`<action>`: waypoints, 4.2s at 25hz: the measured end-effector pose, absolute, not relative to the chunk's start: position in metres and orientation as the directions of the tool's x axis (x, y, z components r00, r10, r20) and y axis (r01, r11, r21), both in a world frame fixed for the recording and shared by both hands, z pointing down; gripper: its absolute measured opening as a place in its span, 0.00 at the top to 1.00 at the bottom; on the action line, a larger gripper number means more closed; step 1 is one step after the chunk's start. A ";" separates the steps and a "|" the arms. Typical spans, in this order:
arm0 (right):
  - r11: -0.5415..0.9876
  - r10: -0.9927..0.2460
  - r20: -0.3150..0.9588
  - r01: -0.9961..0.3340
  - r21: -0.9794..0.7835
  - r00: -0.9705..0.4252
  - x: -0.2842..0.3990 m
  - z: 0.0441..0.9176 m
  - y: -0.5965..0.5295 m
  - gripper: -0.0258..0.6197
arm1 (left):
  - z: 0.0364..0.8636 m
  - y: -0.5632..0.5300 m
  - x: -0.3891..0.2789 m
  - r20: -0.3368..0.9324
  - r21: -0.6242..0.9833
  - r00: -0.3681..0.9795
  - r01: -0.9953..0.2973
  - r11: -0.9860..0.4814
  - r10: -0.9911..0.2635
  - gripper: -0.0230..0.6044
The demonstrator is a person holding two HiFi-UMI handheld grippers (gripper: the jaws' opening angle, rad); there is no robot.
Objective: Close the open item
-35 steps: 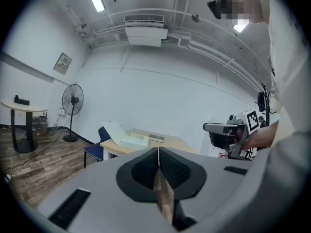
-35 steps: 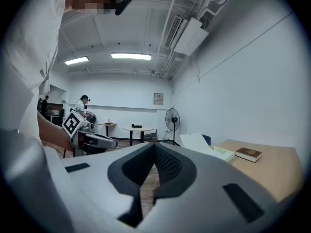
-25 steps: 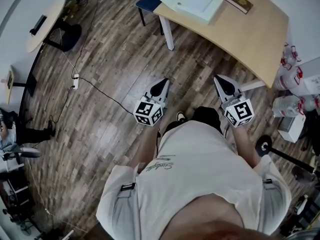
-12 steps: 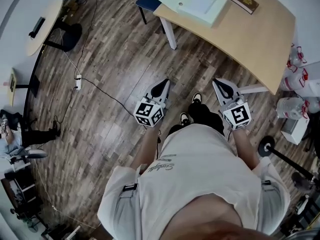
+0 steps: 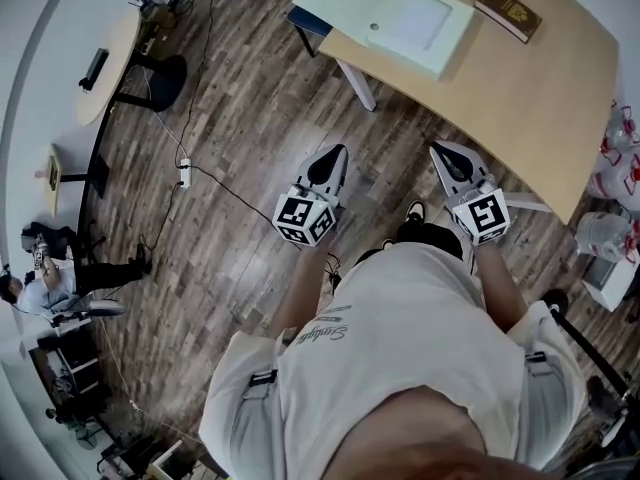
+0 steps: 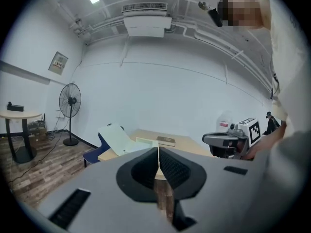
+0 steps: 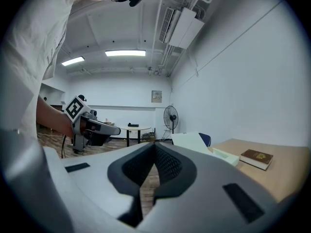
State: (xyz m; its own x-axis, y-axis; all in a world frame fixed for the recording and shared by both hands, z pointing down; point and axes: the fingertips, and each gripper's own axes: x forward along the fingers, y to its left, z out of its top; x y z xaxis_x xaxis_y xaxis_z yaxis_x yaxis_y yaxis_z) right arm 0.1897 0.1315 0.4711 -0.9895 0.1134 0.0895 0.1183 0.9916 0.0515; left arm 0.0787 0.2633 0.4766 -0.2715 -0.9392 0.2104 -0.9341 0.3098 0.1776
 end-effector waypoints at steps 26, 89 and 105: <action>0.991 0.112 0.147 0.100 -0.088 -0.983 0.075 0.497 0.065 0.97 | 0.498 0.167 -0.044 0.246 0.214 -0.176 -0.949 0.231 -0.953 0.94; 0.957 -0.246 0.247 -0.276 -0.093 -0.937 -0.172 0.499 -0.140 0.97 | 0.497 -0.089 -0.326 0.309 0.092 0.226 -0.974 -0.208 -0.924 0.94; 0.932 -0.335 0.261 -0.359 -0.048 -0.905 -0.216 0.495 -0.107 0.97 | 0.573 -0.003 -0.477 0.382 0.349 0.122 -0.937 0.021 -0.916 0.94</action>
